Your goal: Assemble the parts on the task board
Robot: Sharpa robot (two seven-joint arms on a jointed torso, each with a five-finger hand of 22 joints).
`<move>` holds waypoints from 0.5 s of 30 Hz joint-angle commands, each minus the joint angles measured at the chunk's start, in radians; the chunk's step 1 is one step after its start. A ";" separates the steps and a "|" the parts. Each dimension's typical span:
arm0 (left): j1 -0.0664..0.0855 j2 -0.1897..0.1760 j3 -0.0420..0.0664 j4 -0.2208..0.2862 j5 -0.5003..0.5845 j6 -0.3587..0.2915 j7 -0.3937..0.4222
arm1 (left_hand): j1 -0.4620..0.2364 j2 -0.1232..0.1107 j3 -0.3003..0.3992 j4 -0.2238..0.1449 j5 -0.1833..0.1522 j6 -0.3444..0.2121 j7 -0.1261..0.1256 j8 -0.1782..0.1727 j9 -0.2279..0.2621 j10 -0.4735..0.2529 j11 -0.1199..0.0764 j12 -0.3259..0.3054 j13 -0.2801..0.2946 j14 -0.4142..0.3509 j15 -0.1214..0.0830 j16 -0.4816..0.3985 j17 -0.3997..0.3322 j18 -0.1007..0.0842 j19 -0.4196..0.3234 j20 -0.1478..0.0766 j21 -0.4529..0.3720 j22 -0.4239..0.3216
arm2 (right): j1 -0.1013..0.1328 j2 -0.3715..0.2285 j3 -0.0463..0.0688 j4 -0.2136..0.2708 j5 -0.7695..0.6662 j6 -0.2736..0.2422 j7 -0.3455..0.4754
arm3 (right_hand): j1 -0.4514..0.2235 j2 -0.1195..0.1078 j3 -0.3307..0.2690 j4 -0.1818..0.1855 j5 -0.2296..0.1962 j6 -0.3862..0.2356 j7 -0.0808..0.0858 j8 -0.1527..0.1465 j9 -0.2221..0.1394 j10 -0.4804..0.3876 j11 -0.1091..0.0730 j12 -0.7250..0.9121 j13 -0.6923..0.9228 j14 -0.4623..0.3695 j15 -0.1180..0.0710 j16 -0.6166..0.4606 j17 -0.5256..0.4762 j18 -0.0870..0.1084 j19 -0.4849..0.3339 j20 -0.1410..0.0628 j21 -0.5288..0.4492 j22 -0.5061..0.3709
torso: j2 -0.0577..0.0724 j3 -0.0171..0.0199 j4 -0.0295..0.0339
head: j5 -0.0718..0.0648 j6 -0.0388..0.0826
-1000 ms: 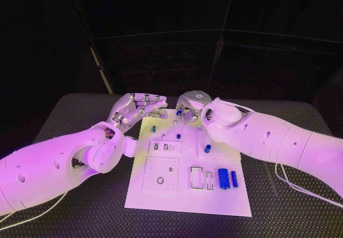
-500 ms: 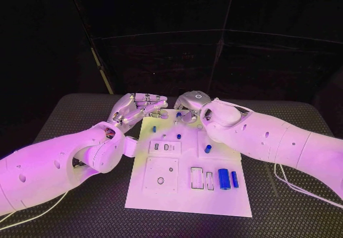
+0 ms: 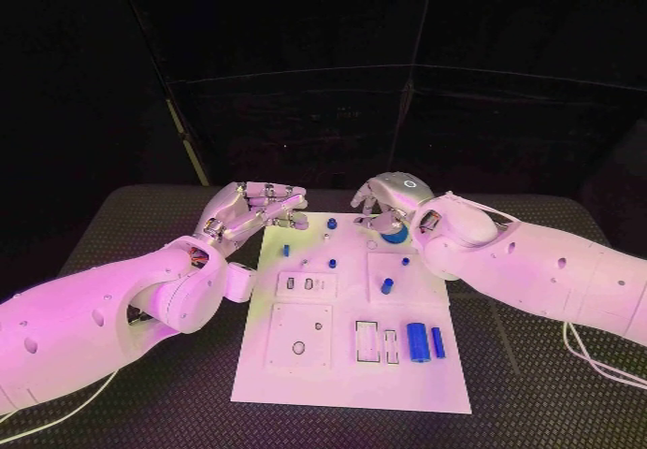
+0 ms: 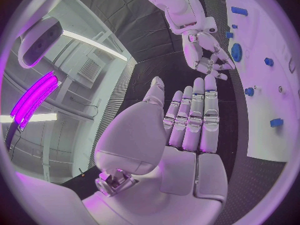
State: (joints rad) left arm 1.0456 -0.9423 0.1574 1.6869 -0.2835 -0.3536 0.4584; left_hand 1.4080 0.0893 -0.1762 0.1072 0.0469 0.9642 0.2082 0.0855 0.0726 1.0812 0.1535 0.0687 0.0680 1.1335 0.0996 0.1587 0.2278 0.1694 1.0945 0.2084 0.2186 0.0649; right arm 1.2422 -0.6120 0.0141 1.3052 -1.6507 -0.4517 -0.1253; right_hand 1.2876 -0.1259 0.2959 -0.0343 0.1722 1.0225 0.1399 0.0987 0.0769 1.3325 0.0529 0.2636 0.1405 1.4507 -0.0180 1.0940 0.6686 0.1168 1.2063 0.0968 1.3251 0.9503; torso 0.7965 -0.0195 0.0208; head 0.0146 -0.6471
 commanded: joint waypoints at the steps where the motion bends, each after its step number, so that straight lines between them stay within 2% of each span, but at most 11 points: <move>1: 0.002 -0.001 0.001 -0.003 0.001 0.025 -0.001 | 0.000 0.010 -0.002 -0.006 0.000 0.007 -0.001 0.000 0.001 0.009 -0.001 0.000 0.001 0.020 -0.001 0.001 0.003 0.015 -0.004 -0.003 -0.008 0.000 | 0.003 -0.068 0.009 0.063 0.246 -0.030 -0.021 | -0.025 -0.035 -0.042 0.010 0.014 0.003 -0.019 0.008 -0.001 0.148 -0.026 0.304 0.276 0.047 -0.025 0.154 0.260 -0.010 0.040 -0.022 0.028 0.059 | -0.007 0.0025 -0.0087 | -0.010 0.009; 3: 0.001 -0.001 0.001 -0.005 0.001 0.027 -0.007 | 0.001 0.011 -0.005 -0.009 0.000 0.009 0.000 -0.002 0.000 0.011 0.001 -0.002 0.000 0.034 0.001 0.001 0.003 0.010 -0.052 0.002 -0.043 -0.005 | 0.003 -0.112 0.013 0.095 0.291 0.007 -0.041 | -0.048 -0.039 -0.079 0.028 0.040 -0.023 -0.022 0.007 -0.004 0.183 -0.030 0.719 0.728 0.070 -0.028 0.256 0.432 -0.022 0.078 -0.031 0.056 0.117 | -0.009 0.0026 -0.0114 | -0.013 0.013; 4: 0.001 -0.001 0.001 -0.005 0.001 0.029 -0.009 | 0.001 0.012 -0.006 -0.010 0.000 0.009 0.001 -0.003 0.000 0.011 0.001 -0.003 0.000 0.036 0.004 -0.001 0.002 0.010 -0.067 0.004 -0.054 -0.006 | 0.002 -0.128 0.014 0.107 0.303 0.020 -0.048 | -0.042 -0.031 -0.108 0.038 0.048 -0.046 -0.020 0.019 -0.002 0.153 -0.021 0.851 0.869 0.069 -0.030 0.295 0.490 -0.029 0.094 -0.027 0.071 0.144 | -0.010 0.0029 -0.0124 | -0.013 0.015; 5: 0.001 -0.001 0.001 -0.006 0.001 0.030 -0.011 | 0.001 0.013 -0.006 -0.011 0.000 0.009 0.002 -0.004 0.000 0.012 0.001 -0.003 0.000 0.037 0.004 -0.003 0.001 0.012 -0.075 0.005 -0.061 -0.004 | 0.002 -0.143 0.015 0.117 0.314 0.034 -0.055 | -0.046 -0.008 -0.142 0.064 0.050 -0.085 -0.020 0.032 -0.003 0.125 -0.003 0.964 0.992 0.065 -0.012 0.325 0.540 -0.031 0.107 -0.023 0.083 0.171 | -0.010 0.0030 -0.0133 | -0.013 0.016; 6: 0.001 -0.001 0.001 -0.006 0.001 0.032 -0.012 | 0.001 0.013 -0.007 -0.011 0.000 0.009 0.002 -0.005 0.000 0.011 0.001 -0.003 0.000 0.033 0.005 -0.007 -0.001 0.013 -0.071 0.006 -0.060 -0.003 | 0.002 -0.163 0.015 0.132 0.324 0.053 -0.064 | -0.043 -0.021 -0.160 0.066 0.047 -0.094 -0.008 0.040 -0.002 0.127 -0.005 1.018 1.057 0.070 -0.010 0.345 0.584 -0.036 0.124 -0.020 0.096 0.202 | -0.011 0.0029 -0.0140 | -0.014 0.016; 8: 0.001 0.000 0.001 -0.007 0.001 0.034 -0.014 | 0.002 0.014 -0.008 -0.013 0.000 0.009 0.003 -0.007 0.000 0.010 0.003 -0.004 -0.001 0.017 0.006 -0.020 -0.006 0.016 -0.049 0.007 -0.052 0.003 | 0.002 -0.182 0.016 0.146 0.326 0.072 -0.075 | -0.038 -0.023 -0.185 0.083 0.050 -0.131 0.004 0.047 -0.003 0.139 0.001 1.087 1.140 0.080 -0.003 0.376 0.647 -0.047 0.157 -0.012 0.121 0.262 | -0.012 0.0025 -0.0145 | -0.017 0.016; 12: 0.001 0.002 0.001 -0.009 0.001 0.039 -0.015 | 0.002 0.017 -0.010 -0.016 0.000 0.010 0.002 -0.010 -0.001 0.009 0.003 -0.004 -0.001 0.005 0.005 -0.035 -0.012 0.016 -0.004 0.003 -0.036 0.008 | 0.002 -0.209 0.017 0.165 0.284 0.107 -0.099 | -0.009 -0.035 -0.226 0.131 0.056 -0.217 0.016 0.060 -0.006 0.162 0.013 1.170 1.245 0.089 0.008 0.411 0.722 -0.070 0.226 0.001 0.169 0.384 | -0.011 0.0036 -0.0146 | -0.027 0.020; 13: 0.001 0.003 0.001 -0.010 0.001 0.041 -0.015 | 0.002 0.017 -0.011 -0.017 0.000 0.011 0.002 -0.011 -0.001 0.009 0.003 -0.004 -0.001 0.005 0.005 -0.038 -0.013 0.016 0.005 0.001 -0.033 0.009 | 0.001 -0.208 0.017 0.161 0.263 0.118 -0.108 | 0.022 -0.047 -0.242 0.178 0.061 -0.258 0.020 0.079 -0.002 0.166 0.018 1.188 1.268 0.090 0.013 0.419 0.738 -0.080 0.256 0.007 0.189 0.436 | -0.010 0.0045 -0.0155 | -0.026 0.021; 15: 0.001 0.004 0.001 -0.010 0.001 0.042 -0.015 | 0.002 0.018 -0.011 -0.018 0.000 0.011 0.002 -0.011 -0.001 0.009 0.002 -0.004 -0.001 0.004 0.005 -0.039 -0.013 0.016 0.009 0.001 -0.033 0.009 | -0.001 -0.201 0.017 0.150 0.246 0.126 -0.114 | 0.052 -0.054 -0.246 0.213 0.080 -0.288 0.025 0.099 -0.001 0.165 0.022 1.194 1.277 0.090 0.020 0.424 0.748 -0.085 0.272 0.011 0.200 0.466 | -0.009 0.0050 -0.0148 | -0.027 0.020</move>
State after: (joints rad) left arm 1.0456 -0.9398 0.1574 1.6756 -0.2836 -0.3325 0.4447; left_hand 1.4073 0.0979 -0.1886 0.0949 0.0469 0.9688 0.2128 0.0815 0.0726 1.0883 0.1535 0.0687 0.0680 1.1454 0.1054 0.1230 0.2158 0.1693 1.0947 0.2088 0.1833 0.0724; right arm 1.2415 -0.8188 0.0301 1.4594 -1.3904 -0.3821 -0.1988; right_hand 1.3295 -0.1771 0.0525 0.1642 0.2458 0.7461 0.1633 0.1899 0.0743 1.4666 0.0683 1.4550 1.3082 1.4645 -0.0065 1.5129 1.3081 0.0445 1.4622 0.1058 1.5216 1.3082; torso 0.7856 -0.0157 0.0065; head -0.0110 -0.6266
